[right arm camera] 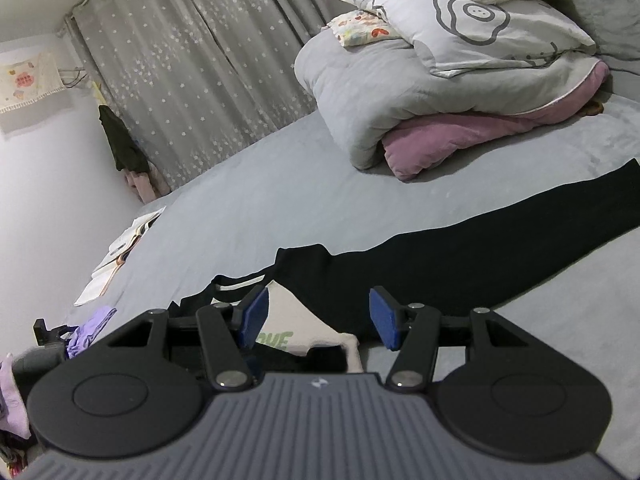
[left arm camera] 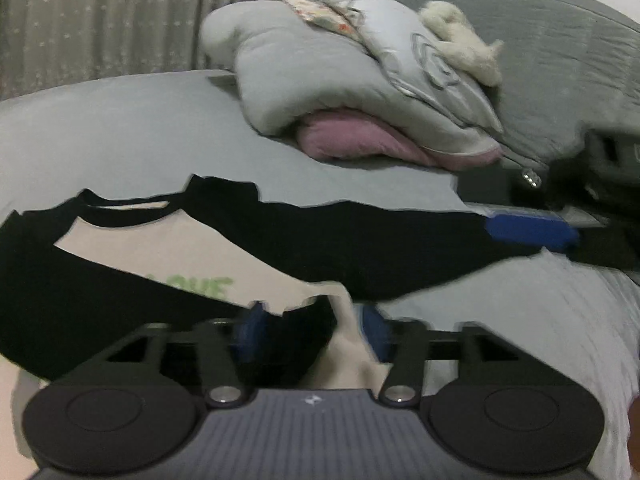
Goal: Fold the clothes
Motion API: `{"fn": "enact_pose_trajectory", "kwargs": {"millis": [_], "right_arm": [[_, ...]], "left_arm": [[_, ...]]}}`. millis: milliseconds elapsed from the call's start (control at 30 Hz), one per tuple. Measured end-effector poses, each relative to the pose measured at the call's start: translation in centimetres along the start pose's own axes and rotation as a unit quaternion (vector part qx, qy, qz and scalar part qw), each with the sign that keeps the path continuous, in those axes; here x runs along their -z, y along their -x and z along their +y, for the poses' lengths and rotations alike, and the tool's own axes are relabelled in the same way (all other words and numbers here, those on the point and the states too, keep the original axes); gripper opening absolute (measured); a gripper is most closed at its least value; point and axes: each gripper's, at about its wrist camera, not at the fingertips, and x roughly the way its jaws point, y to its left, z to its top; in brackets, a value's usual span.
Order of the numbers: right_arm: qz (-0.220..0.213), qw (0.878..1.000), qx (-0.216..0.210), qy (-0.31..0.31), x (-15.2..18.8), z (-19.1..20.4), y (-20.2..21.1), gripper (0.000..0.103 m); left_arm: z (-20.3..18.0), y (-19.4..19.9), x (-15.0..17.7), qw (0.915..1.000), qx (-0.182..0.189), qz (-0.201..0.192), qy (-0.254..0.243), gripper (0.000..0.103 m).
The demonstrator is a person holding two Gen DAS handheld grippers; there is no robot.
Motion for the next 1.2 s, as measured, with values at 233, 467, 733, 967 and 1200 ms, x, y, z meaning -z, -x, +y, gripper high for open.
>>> {"fn": "enact_pose_trajectory", "kwargs": {"millis": [233, 467, 733, 967, 1200], "right_arm": [[0.014, 1.000, 0.003, 0.003, 0.2, -0.1, -0.9, 0.058], [0.077, 0.996, -0.019, 0.049, 1.8, 1.5, -3.0, 0.058], [0.145, 0.963, -0.033, 0.227, 7.1, 6.9, -7.6, 0.058], [0.165, 0.931, 0.043, 0.322, 9.1, 7.3, -9.4, 0.058], [0.165, 0.929, 0.048, 0.328, 9.3, 7.1, -9.1, 0.058]], "left_arm": [[4.4, 2.7, 0.7, 0.9986, 0.012, -0.003, 0.051, 0.069], [16.3, 6.5, 1.1, 0.9856, -0.061, -0.007, 0.158, 0.072], [25.8, 8.4, -0.4, 0.9668, -0.152, -0.027, 0.203, 0.072], [25.5, 7.7, 0.6, 0.9766, -0.204, 0.010, 0.067, 0.072], [23.9, 4.4, 1.7, 0.9440, -0.309, 0.042, -0.107, 0.072]]}}
